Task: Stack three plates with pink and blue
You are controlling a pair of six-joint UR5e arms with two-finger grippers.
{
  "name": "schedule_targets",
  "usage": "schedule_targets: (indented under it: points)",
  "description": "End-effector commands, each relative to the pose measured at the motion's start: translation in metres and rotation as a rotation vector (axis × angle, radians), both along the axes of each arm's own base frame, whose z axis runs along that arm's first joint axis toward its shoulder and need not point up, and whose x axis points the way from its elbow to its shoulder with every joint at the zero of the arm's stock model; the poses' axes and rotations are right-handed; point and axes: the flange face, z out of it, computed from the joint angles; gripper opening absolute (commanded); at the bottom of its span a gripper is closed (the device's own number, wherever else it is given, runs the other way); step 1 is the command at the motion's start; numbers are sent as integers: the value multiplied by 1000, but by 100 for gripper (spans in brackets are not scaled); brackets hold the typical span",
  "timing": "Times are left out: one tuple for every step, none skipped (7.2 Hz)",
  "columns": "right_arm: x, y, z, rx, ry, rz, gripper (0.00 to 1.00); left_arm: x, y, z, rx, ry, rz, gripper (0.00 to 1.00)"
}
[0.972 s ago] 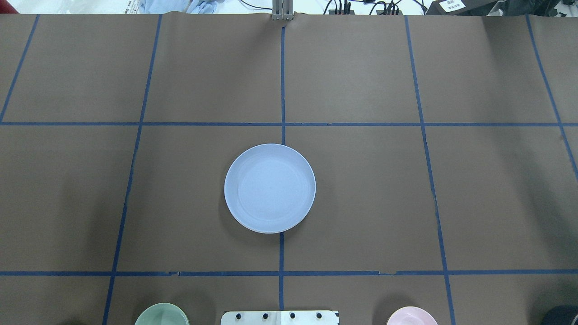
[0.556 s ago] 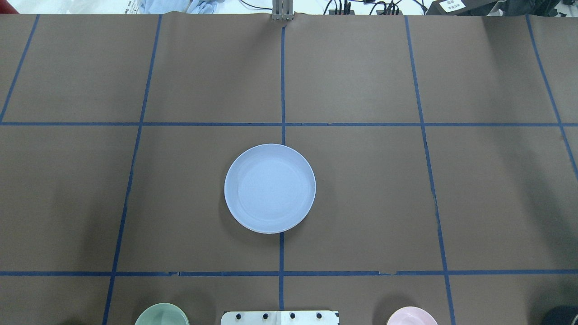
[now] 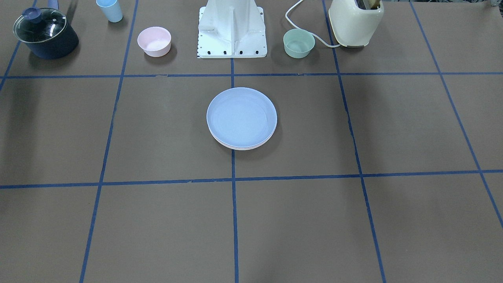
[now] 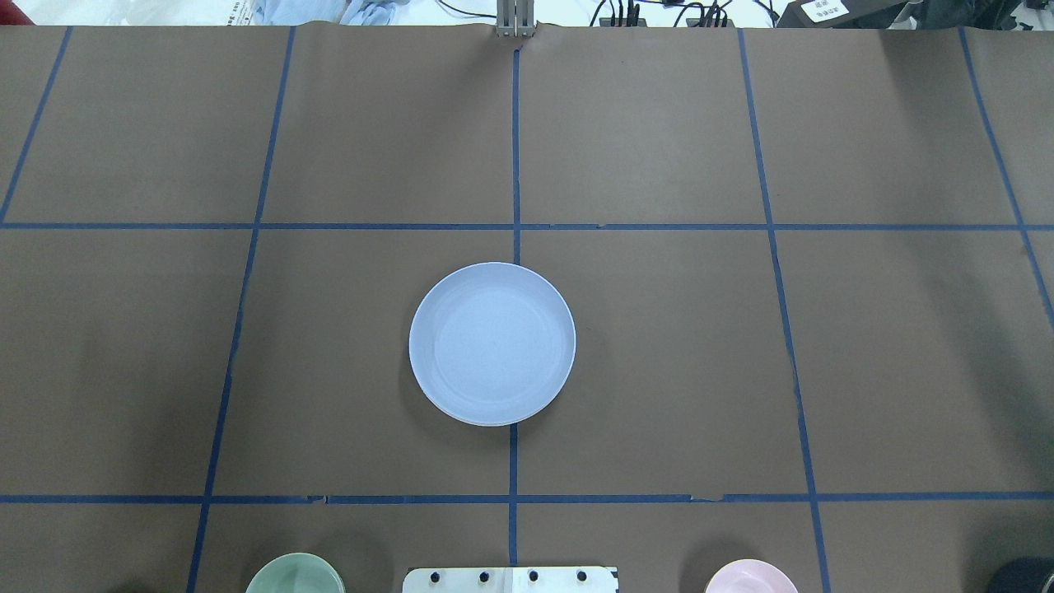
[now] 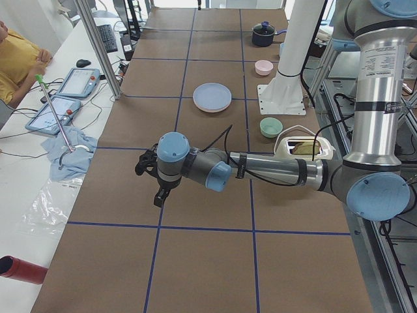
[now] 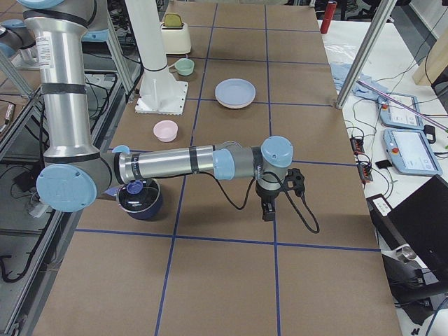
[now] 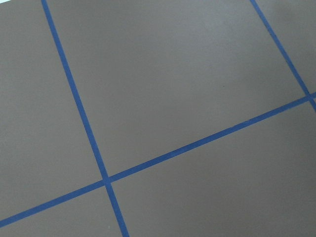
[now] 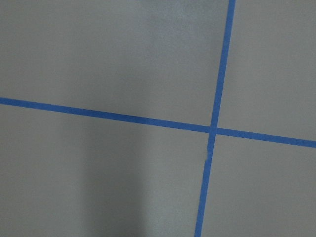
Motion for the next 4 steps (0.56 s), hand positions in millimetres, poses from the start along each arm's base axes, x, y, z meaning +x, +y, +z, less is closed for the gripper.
schedule_targets:
  points:
    - [2,2,2,-19,15,-8,100,-8,-6,-4,-27,-41,-25,100]
    - [1,-2,-3,-13,16,-8,100,-10,0,-7,-29,-31,-26,100]
    - [-1,-8,-6,-8,14,-10,100,-11,4,-18,0,-29,-22,100]
    - [-1,-13,-9,-10,11,-2,100,-12,7,-28,15,-27,-24,100]
